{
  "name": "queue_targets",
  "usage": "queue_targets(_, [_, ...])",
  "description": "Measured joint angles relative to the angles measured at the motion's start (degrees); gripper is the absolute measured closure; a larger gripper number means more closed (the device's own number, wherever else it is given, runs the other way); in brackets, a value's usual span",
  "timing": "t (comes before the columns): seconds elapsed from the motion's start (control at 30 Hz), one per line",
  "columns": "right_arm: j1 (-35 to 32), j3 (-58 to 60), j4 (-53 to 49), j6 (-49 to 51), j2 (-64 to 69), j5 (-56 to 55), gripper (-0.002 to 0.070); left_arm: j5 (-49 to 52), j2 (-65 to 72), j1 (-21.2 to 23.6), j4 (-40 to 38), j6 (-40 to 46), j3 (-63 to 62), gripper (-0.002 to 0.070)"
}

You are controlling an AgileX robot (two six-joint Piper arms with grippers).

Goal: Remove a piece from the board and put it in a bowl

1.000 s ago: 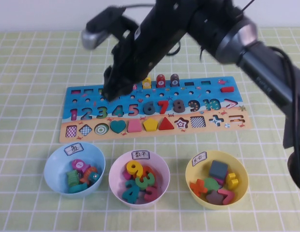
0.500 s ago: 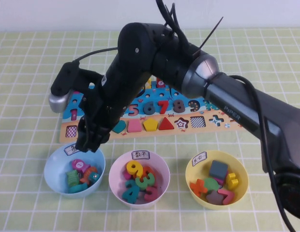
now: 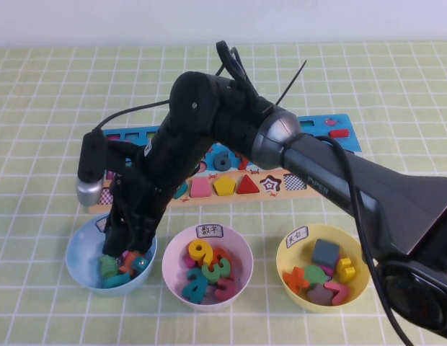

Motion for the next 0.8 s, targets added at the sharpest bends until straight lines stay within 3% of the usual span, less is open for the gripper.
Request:
queue_targets(0.3, [0.00, 0.00, 1.52, -0.60, 0.70, -0.23, 0.0454, 0.00, 0.00, 0.00, 0.00, 0.00, 0.00, 0.0680])
queue_targets(0.37, [0.00, 0.00, 1.52, -0.69, 0.70, -0.23, 0.0410, 0.00, 0.00, 0.00, 0.00, 0.00, 0.00, 0.0679])
queue_targets(0.5, [0.00, 0.00, 1.52, -0.69, 0.70, -1.26, 0.0216, 0.00, 0.00, 0.00, 0.00, 0.00, 0.00, 0.0680])
queue_targets(0.57, [0.00, 0.00, 1.52, -0.69, 0.70, -1.83, 0.0187, 0.00, 0.00, 0.00, 0.00, 0.00, 0.00, 0.0680])
queue_targets(0.67, [0.00, 0.00, 1.52, 0.14, 0.70, -2.21, 0.0234, 0.00, 0.00, 0.00, 0.00, 0.00, 0.00, 0.0679])
queue_targets(0.73, [-0.11, -0.24, 1.52, 1.97, 0.70, -2.21, 0.0345, 0.00, 0.00, 0.00, 0.00, 0.00, 0.00, 0.0680])
queue_targets(0.8, [-0.36, -1.09, 1.41, 4.55, 0.57, -1.58, 0.0510, 0.00, 0.00, 0.00, 0.00, 0.00, 0.00, 0.0680])
